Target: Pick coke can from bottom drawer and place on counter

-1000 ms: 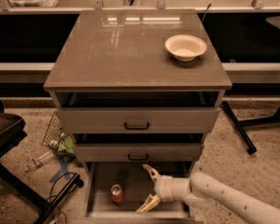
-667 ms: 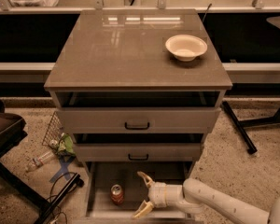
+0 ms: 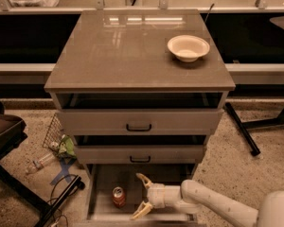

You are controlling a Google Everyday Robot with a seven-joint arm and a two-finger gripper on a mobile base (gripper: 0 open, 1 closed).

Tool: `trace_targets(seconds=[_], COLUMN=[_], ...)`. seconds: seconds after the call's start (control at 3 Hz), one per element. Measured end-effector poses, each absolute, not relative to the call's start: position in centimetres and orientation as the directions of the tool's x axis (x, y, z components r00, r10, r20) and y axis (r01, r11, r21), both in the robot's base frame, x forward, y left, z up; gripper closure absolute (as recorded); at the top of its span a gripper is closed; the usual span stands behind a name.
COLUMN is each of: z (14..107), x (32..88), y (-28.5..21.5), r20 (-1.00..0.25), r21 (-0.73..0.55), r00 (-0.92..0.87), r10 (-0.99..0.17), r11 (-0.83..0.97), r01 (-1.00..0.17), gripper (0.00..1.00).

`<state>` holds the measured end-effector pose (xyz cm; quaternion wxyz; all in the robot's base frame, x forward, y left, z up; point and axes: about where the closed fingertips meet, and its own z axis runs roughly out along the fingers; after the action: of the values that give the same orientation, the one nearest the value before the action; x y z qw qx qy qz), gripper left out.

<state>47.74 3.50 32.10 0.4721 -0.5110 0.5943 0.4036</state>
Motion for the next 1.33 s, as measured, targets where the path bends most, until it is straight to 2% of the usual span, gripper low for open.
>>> trace_targets(seconds=[0.33,0.67,1.33], z=[27.7,25.7,22.2], x=[49.7,52.2,54.2], y=[6.7,7.4,9.0], r20=[-0.985,-0.99,-0.979], r21=[0.004,-0.016,-0.05], r00=[-0.016,0.007,0.043], r10=[-0.169,-0.143,-0.201], r11=[0.073,0.059,0.029], r01=[-0.997,-0.998,-0.998], gripper=[0.0,0.0,0.0])
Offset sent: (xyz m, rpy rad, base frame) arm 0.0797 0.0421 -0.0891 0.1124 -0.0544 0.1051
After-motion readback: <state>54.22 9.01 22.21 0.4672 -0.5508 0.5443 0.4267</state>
